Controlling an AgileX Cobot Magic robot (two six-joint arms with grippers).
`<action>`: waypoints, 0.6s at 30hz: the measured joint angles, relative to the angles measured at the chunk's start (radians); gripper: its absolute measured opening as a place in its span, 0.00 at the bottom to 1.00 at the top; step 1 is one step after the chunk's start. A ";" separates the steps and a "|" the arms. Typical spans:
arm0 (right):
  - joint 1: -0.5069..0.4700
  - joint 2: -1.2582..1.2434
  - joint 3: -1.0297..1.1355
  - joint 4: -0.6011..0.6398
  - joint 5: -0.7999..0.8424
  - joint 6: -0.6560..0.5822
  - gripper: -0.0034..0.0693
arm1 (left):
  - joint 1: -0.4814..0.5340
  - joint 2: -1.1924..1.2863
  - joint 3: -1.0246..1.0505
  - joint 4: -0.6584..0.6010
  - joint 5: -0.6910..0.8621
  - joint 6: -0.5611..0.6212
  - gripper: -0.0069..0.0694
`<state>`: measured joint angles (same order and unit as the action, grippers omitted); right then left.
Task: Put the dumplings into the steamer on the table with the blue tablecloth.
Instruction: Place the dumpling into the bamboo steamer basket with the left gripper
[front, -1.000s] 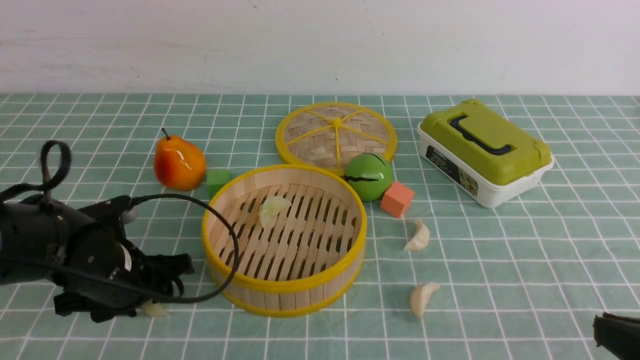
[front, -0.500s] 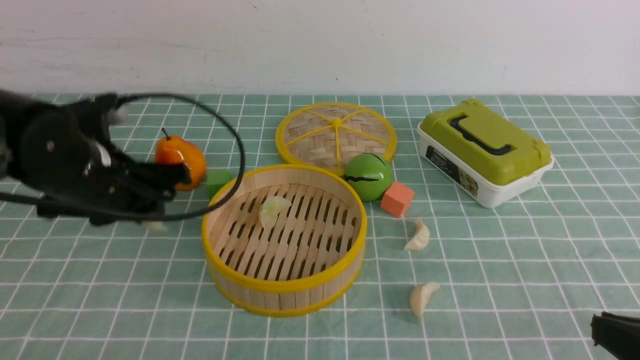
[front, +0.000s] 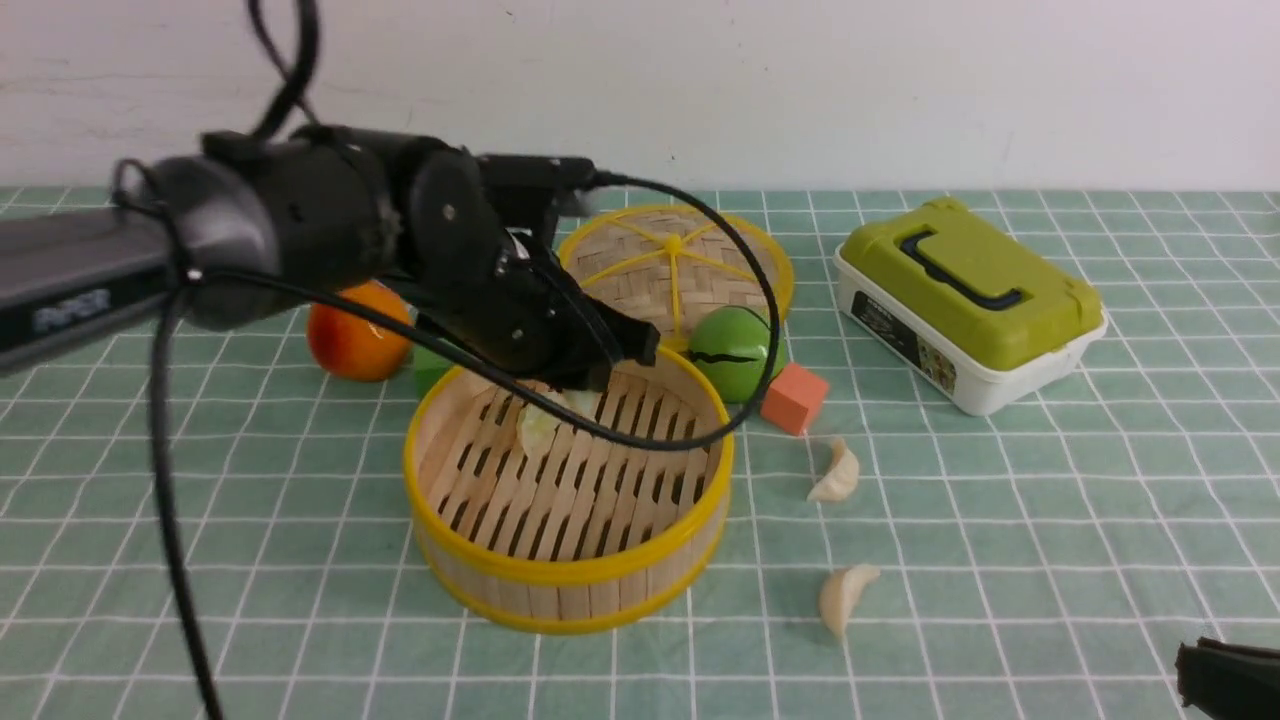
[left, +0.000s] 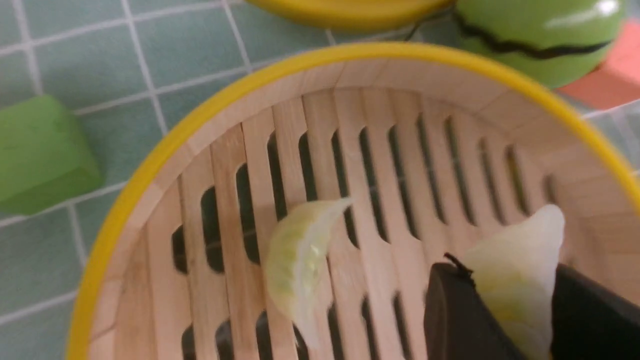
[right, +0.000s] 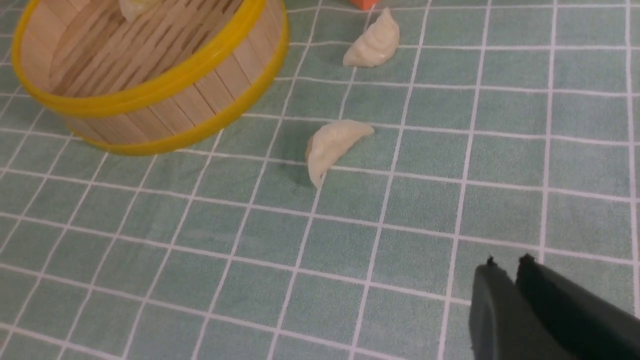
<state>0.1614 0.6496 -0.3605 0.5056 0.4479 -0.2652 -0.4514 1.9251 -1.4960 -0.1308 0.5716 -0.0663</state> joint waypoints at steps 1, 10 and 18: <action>0.000 0.000 0.000 0.003 0.003 0.000 0.13 | 0.000 0.038 -0.022 0.000 0.012 0.007 0.35; 0.000 0.000 0.000 0.004 0.005 0.000 0.14 | -0.001 0.147 -0.069 -0.006 0.029 0.016 0.48; 0.001 0.000 0.000 -0.014 0.005 -0.003 0.15 | -0.002 0.125 -0.110 -0.006 0.127 0.016 0.61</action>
<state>0.1626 0.6496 -0.3605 0.4917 0.4531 -0.2680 -0.4533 2.0497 -1.6061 -0.1372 0.6988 -0.0504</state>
